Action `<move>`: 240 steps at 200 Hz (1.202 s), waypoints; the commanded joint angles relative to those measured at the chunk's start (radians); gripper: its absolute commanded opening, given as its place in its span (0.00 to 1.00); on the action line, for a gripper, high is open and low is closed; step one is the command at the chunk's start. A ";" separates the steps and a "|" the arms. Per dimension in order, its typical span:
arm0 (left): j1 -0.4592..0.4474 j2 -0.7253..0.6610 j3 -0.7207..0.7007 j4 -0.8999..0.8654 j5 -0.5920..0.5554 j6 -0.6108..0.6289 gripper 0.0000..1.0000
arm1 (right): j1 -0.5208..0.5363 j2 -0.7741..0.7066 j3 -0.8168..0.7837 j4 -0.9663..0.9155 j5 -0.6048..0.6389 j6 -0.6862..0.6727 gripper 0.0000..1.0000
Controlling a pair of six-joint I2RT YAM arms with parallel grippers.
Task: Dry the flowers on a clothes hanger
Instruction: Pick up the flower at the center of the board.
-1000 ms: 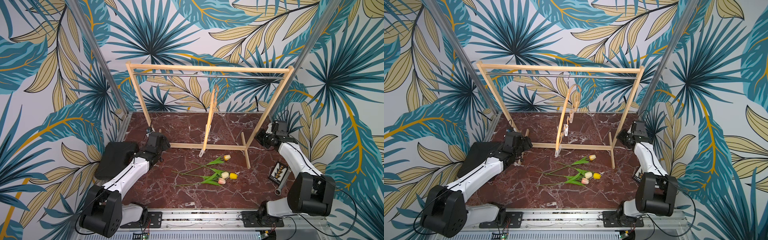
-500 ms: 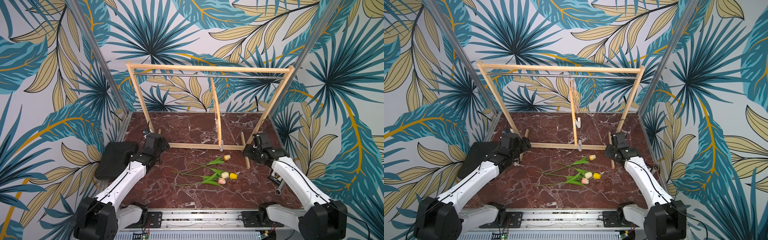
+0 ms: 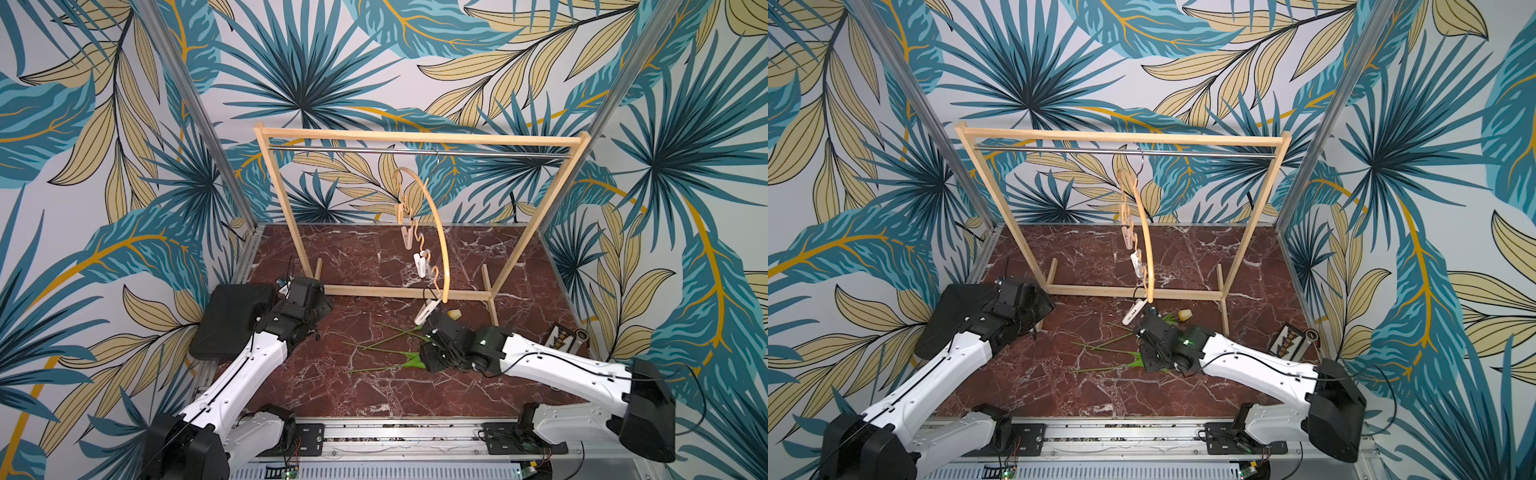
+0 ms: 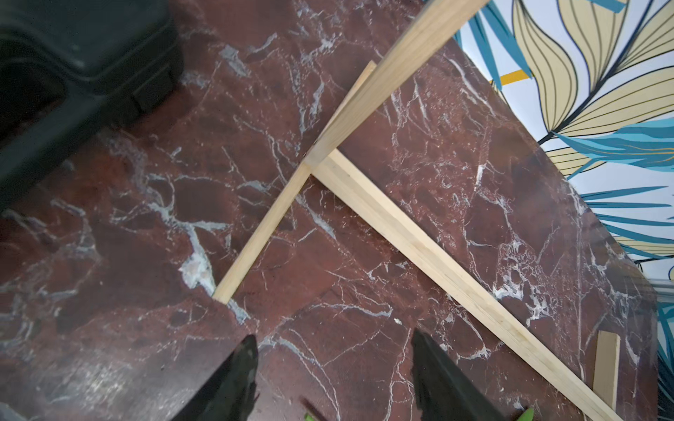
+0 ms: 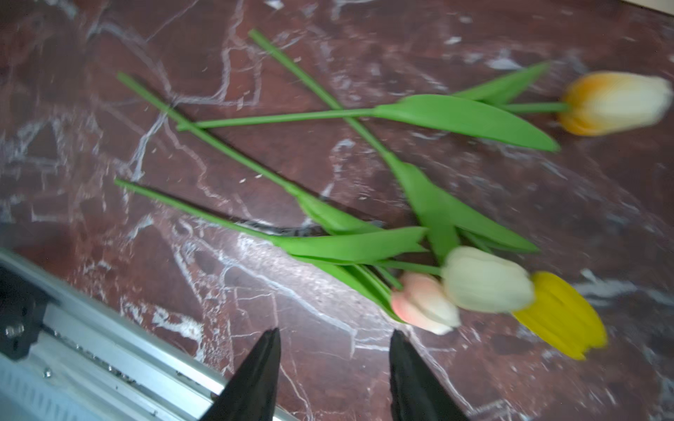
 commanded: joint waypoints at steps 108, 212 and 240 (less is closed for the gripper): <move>-0.004 -0.158 -0.014 -0.287 -0.136 -0.297 0.67 | 0.088 0.534 0.392 -0.125 -0.087 -0.476 0.43; -0.005 -0.123 -0.039 -0.234 -0.135 -0.239 0.67 | 0.087 0.632 0.375 -0.066 -0.065 -0.473 0.33; -0.003 -0.094 -0.034 -0.201 -0.158 -0.184 0.66 | 0.087 0.644 0.370 -0.054 -0.032 -0.467 0.33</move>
